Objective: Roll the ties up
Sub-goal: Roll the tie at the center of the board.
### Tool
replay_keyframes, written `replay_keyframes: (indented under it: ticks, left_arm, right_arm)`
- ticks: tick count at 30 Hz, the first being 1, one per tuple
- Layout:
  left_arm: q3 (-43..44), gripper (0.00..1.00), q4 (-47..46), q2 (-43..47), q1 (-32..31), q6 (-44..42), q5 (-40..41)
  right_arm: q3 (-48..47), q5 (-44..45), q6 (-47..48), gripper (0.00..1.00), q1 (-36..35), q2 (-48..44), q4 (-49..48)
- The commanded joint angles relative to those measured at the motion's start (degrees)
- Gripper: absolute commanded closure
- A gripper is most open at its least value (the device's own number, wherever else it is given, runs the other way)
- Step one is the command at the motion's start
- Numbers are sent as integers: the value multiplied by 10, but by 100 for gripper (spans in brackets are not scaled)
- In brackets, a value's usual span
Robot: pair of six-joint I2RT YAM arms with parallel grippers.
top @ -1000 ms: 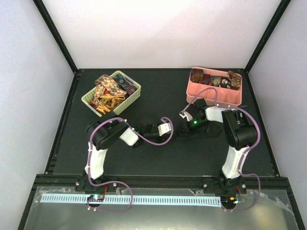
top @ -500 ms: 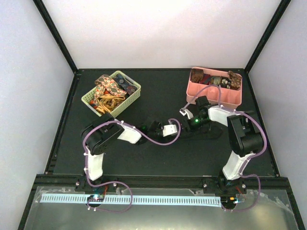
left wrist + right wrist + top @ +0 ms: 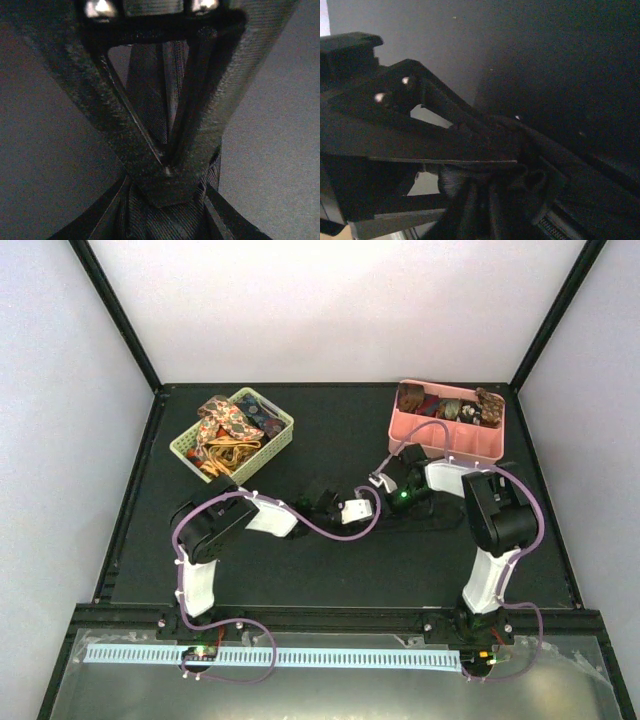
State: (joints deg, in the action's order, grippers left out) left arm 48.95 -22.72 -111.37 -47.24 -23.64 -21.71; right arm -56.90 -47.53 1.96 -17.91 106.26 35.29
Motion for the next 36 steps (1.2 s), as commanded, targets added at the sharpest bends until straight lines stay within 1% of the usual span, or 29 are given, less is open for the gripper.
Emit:
replay_keyframes:
  ticks: [1, 2, 4, 5, 7, 9, 12, 16, 21, 23, 24, 27, 29, 32, 36]
  left_arm:
    - [7, 65, 77, -16, -4, -13, 36]
    - [7, 65, 77, -15, -4, -12, 36]
    - [8, 60, 78, -12, -3, -7, 38]
    - [5, 55, 77, -8, -2, -1, 37]
    - [-13, 39, 52, 5, 8, 9, 15]
    - [-45, 28, -4, 30, 24, 28, -33]
    - [-94, 17, -126, 47, 42, 63, -80]
    - [-139, 13, -261, 29, 46, 102, -96]
    - [-125, 12, -373, -54, 46, 152, -130]
    - [-118, 12, -442, -92, 45, 177, -133]
    - [-114, 11, -458, -103, 44, 182, -135]
    - [-84, 11, -447, -127, 40, 184, -131]
    - [-74, 11, -457, -139, 38, 194, -132]
    - [-60, 15, -448, -148, 33, 201, -145]
    - [-60, 18, -436, -154, 17, 188, -139]
  right_arm:
    - [-8, 42, 10, 96, -4, 21, 12]
    - [-8, 45, 12, 98, -4, 18, 12]
    - [-5, 50, 18, 98, -3, 10, 13]
    - [-3, 51, 21, 98, -2, 7, 13]
    - [3, 50, 28, 98, 3, 1, 9]
    - [13, 50, 34, 98, 9, -2, -5]
    - [26, 40, 39, 98, 24, -1, -23]
    - [33, 20, 38, 98, 48, 8, -34]
    - [40, 19, 35, 98, 63, 10, -37]
    - [44, 16, 37, 98, 65, 8, -36]
    - [46, 15, 36, 98, 66, 7, -38]
    - [47, 13, 35, 98, 68, 9, -39]
    - [48, 10, 34, 98, 70, 10, -40]
    - [56, 4, 26, 98, 70, 5, -51]
    - [63, -14, 15, 98, 70, 0, -66]
